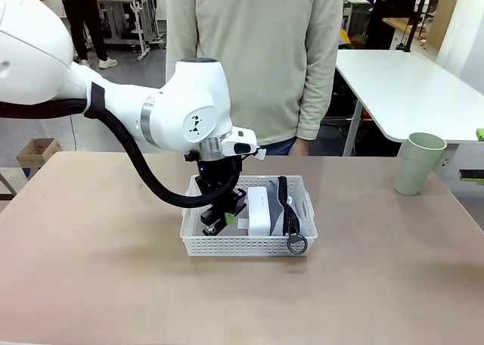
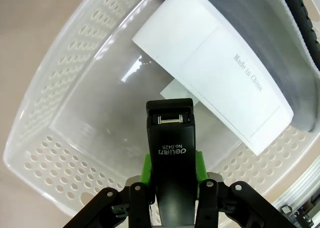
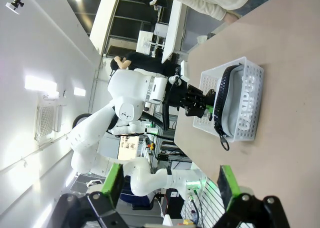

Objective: Efficiently arrange items inside the basket to fit them all.
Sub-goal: Pick up the Stapler and place it inside the Organizing basket.

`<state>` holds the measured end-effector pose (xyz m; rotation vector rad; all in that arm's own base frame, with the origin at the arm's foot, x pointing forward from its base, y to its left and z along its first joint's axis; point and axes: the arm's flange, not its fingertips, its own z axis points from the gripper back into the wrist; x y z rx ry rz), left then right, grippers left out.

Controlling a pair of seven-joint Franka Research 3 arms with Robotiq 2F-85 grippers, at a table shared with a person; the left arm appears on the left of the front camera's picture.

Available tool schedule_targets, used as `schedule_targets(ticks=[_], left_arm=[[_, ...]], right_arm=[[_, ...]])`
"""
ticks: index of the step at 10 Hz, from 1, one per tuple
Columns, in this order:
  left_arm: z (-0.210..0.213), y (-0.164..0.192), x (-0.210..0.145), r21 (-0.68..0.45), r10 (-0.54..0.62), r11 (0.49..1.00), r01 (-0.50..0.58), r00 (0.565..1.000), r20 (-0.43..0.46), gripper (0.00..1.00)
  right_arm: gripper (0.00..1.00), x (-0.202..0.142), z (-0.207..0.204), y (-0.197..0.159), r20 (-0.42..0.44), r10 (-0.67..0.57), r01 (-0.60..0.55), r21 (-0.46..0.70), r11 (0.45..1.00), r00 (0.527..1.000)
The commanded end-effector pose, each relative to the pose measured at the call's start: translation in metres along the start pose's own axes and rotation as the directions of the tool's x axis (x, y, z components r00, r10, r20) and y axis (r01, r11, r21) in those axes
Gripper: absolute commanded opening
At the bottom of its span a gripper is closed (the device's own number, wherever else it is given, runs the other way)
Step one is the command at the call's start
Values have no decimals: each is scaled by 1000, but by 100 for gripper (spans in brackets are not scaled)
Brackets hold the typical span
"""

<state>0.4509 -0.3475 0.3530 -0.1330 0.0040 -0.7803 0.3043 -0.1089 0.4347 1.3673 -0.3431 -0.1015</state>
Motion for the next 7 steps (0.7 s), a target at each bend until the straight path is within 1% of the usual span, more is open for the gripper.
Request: schedule_targets(ticks=[1, 3, 4, 5, 6, 7], left_arm=[[5, -3, 4, 6, 15, 1000, -15, 1000, -2, 37], [5, -1, 4, -2, 14, 1000, -14, 1000, -4, 37], [3, -1, 4, 15, 4, 1000, -4, 1000, -23, 94], [3, -1, 5, 16, 4, 1000, -4, 1000, -18, 94], [5, -1, 4, 14, 3, 1000, -3, 1000, -11, 100], [7, 0, 3, 20, 8, 1000, -8, 1000, 1, 98]], right_arm=[[100, 2, 0, 2, 8, 13, -13, 18, 1000, 1000], [100, 2, 0, 2, 8, 13, -13, 18, 1000, 1000], [100, 2, 0, 2, 8, 13, -13, 18, 1000, 1000], [100, 2, 0, 2, 8, 13, -13, 18, 1000, 1000], [100, 2, 0, 2, 8, 13, -13, 18, 1000, 1000], [100, 2, 0, 2, 8, 13, -13, 18, 1000, 1000]])
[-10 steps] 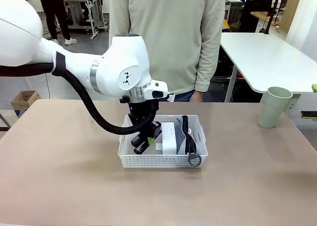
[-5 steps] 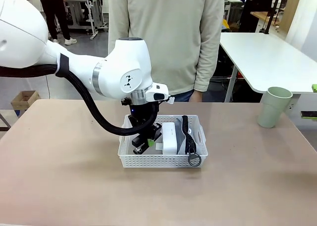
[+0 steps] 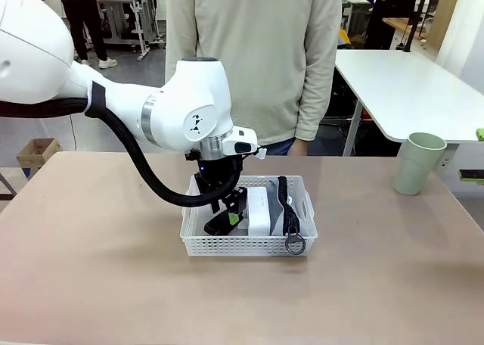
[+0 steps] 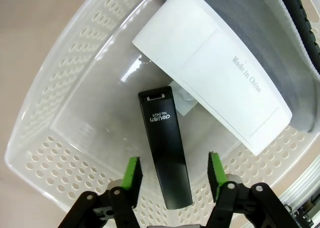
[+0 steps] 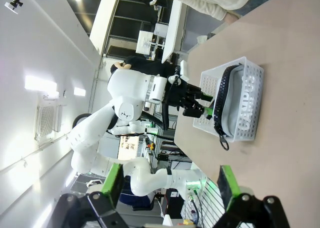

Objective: Efficiently arrange items inside the basket to fit them all.
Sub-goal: Pick up the Stapler and place it inside the Organizing basket.

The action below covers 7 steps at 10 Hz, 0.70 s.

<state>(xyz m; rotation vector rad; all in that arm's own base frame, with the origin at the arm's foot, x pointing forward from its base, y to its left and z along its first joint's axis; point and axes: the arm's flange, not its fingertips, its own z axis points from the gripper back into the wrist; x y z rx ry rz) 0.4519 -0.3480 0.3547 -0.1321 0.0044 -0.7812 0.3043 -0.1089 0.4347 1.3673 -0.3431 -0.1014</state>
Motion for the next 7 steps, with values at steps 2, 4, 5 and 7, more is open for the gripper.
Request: schedule_targets(ticks=[2, 4, 5, 7], left_arm=[[20, 2, -5, 15, 13, 1000, -14, 999, 35, 100], [58, 6, -25, -21, -5, 1000, 7, 996, 94, 100], [84, 13, -43, -76, -23, 997, 33, 992, 124, 100], [135, 40, -101, -207, -41, 975, 82, 980, 193, 100]], right_arm=[[100, 2, 0, 2, 8, 13, -13, 18, 1000, 1000], [100, 2, 0, 2, 8, 13, -13, 18, 1000, 1000], [100, 2, 0, 2, 8, 13, -13, 18, 1000, 1000], [100, 2, 0, 2, 8, 13, -13, 18, 1000, 1000]])
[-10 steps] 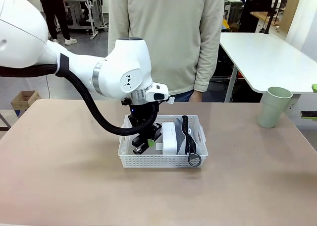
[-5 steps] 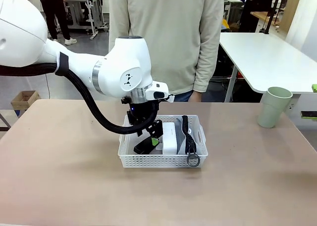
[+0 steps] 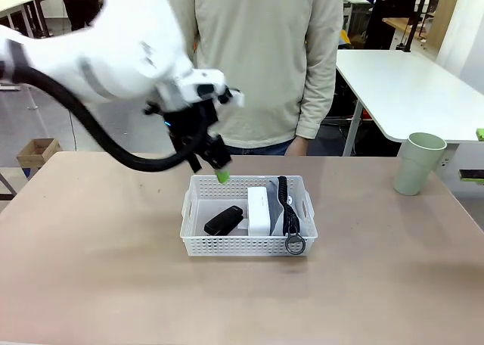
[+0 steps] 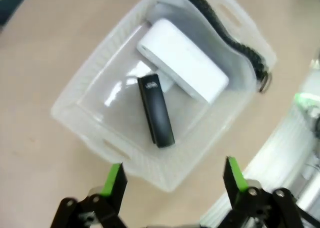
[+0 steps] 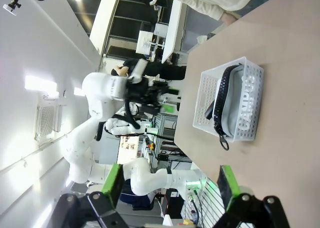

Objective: Efficiently arrange items inside the basket to fit them all.
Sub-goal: Pick up the Stapler and place it inside the Organizing basket.

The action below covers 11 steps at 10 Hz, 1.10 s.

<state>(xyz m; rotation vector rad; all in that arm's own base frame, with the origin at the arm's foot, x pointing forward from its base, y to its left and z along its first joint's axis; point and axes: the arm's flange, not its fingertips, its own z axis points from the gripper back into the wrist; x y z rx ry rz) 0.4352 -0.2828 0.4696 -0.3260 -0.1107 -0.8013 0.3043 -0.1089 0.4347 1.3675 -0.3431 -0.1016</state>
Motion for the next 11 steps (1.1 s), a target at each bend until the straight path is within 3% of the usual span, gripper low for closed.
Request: schedule_targets(ticks=[1, 3, 4, 5, 7, 8, 9, 11], left_arm=[[57, 30, -80, -160, -14, 987, 28, 996, 89, 100], [100, 70, -148, -256, 128, 965, -65, 963, 238, 100], [113, 94, -191, -353, 220, 931, -94, 915, 337, 100], [120, 120, -249, -468, 343, 877, -109, 824, 451, 100], [109, 165, -353, -620, 668, 737, -269, 427, 609, 100], [92, 161, -363, -686, 681, 709, -162, 410, 607, 100], [121, 152, -325, -522, 508, 819, -237, 723, 469, 100], [121, 152, -325, -522, 508, 819, -237, 723, 469, 100]], right_arm=[[100, 2, 0, 2, 8, 13, -13, 17, 1000, 1000], [100, 2, 0, 2, 8, 13, -13, 17, 1000, 1000], [100, 2, 0, 2, 8, 13, -13, 17, 1000, 1000], [100, 2, 0, 2, 8, 13, -13, 17, 1000, 1000], [100, 2, 0, 2, 8, 13, -13, 17, 1000, 1000], [100, 2, 0, 2, 8, 13, -13, 17, 1000, 1000], [100, 2, 0, 2, 8, 13, -13, 17, 1000, 1000], [100, 2, 0, 2, 8, 13, -13, 17, 1000, 1000]])
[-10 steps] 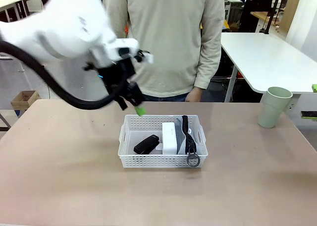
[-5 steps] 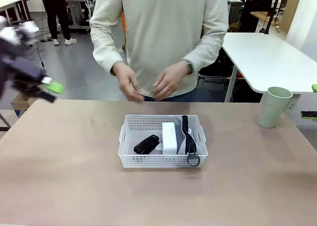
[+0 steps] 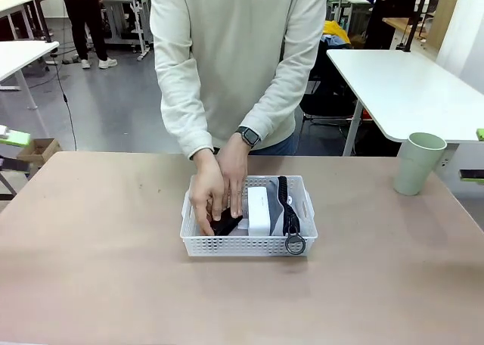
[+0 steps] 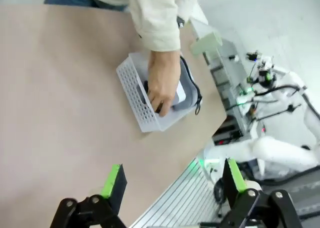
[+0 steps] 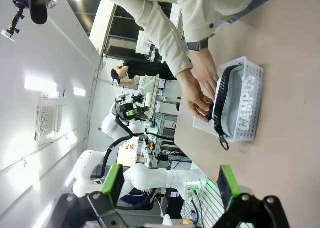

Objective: Efficiently arrange items inside the basket to fit them all.
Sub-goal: Pick up the Stapler and place it inside the Organizing basket, then pick up the Reusable plastic cup and place it inside the Organizing basket.

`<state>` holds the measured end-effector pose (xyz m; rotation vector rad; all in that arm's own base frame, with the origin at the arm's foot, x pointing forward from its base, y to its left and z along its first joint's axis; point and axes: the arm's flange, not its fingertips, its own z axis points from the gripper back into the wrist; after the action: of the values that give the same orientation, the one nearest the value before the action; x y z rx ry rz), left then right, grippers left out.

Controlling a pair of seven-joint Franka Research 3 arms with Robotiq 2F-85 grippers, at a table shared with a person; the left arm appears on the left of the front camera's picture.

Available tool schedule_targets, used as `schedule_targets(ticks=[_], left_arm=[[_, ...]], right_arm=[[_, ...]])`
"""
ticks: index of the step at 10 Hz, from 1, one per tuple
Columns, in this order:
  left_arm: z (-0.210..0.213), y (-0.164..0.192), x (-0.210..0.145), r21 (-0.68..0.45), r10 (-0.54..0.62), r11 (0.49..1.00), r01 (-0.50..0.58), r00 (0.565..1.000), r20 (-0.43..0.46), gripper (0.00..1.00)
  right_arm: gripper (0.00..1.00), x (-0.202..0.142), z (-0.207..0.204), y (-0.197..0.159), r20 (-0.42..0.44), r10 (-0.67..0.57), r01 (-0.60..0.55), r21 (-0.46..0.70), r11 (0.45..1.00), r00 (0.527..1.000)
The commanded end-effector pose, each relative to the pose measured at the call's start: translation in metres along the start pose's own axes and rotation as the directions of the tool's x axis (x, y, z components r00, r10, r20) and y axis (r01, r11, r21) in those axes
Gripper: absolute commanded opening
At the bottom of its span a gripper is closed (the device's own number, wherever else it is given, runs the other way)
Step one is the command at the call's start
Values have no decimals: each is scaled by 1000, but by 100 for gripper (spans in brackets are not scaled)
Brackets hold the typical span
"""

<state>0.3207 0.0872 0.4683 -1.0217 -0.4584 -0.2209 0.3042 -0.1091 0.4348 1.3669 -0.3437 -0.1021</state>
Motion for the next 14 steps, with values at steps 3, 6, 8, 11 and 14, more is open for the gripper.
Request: schedule_targets(ticks=[3, 6, 8, 11, 14], left_arm=[[-5, -9, 5, 14, -35, 999, 35, 999, -34, 100], [-5, -9, 5, 14, -35, 999, 35, 999, -34, 100], [-5, -9, 5, 14, -35, 999, 35, 999, -34, 100], [-5, -9, 5, 14, -35, 999, 35, 999, -34, 100], [-5, -9, 5, 14, -35, 999, 35, 999, -34, 100]], right_arm=[[100, 2, 0, 2, 7, 13, -13, 18, 1000, 1000], [100, 2, 0, 2, 7, 13, -13, 18, 1000, 1000], [100, 2, 0, 2, 7, 13, -13, 18, 1000, 1000], [100, 3, 2, 1, -18, 41, -42, -89, 995, 999], [100, 31, 16, -20, -92, 267, -279, -157, 947, 959]])
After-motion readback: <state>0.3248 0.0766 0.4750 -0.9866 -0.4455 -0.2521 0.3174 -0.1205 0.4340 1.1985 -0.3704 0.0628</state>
